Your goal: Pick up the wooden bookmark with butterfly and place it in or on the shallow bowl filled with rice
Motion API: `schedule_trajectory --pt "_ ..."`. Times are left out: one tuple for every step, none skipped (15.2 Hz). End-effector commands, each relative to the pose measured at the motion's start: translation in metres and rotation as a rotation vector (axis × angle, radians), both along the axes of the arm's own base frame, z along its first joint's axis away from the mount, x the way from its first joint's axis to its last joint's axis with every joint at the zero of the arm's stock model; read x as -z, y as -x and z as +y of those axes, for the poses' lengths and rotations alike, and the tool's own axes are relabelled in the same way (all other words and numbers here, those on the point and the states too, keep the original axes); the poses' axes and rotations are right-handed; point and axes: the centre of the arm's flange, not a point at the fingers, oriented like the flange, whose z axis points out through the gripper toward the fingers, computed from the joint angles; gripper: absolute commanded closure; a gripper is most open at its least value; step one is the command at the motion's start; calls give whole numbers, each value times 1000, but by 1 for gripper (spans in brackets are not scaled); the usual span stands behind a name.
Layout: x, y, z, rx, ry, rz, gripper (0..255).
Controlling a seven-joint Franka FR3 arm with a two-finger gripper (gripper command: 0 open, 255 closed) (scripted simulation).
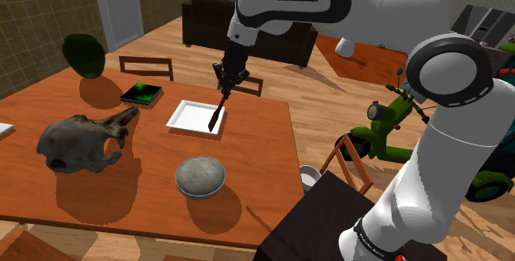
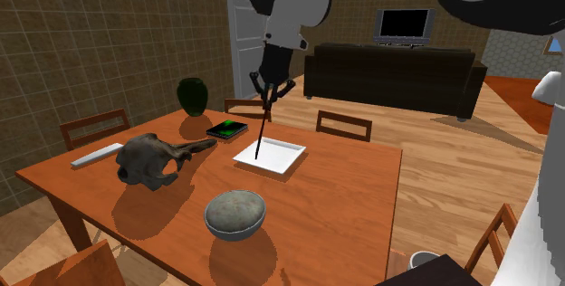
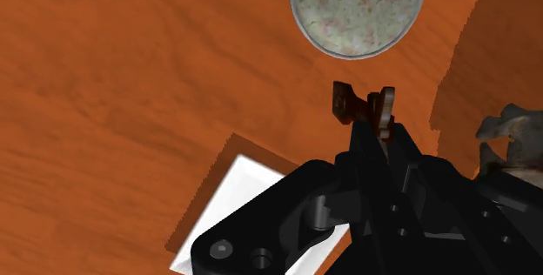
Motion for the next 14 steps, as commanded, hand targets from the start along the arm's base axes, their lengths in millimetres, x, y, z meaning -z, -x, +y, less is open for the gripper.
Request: schedule_trajectory --pt "-11 8 22 1 0 0 255" --pt "-16 13 33 1 0 0 255" --pt "-22 17 44 1 0 0 255" --pt "-27 22 55 1 0 0 255" --pt "-32 27 66 1 0 0 255" --pt "-38 32 77 1 0 0 255" --pt "-43 36 88 1 0 0 255" --pt "-48 41 100 1 0 0 255" --pt "-54 46 111 1 0 0 255" --pt "-59 50 122 1 0 0 255" --pt "-62 53 128 1 0 0 255" --pt "-56 53 127 1 0 0 255" --pt "-51 53 127 1 0 0 255" --pt "-46 53 128 1 0 0 255"
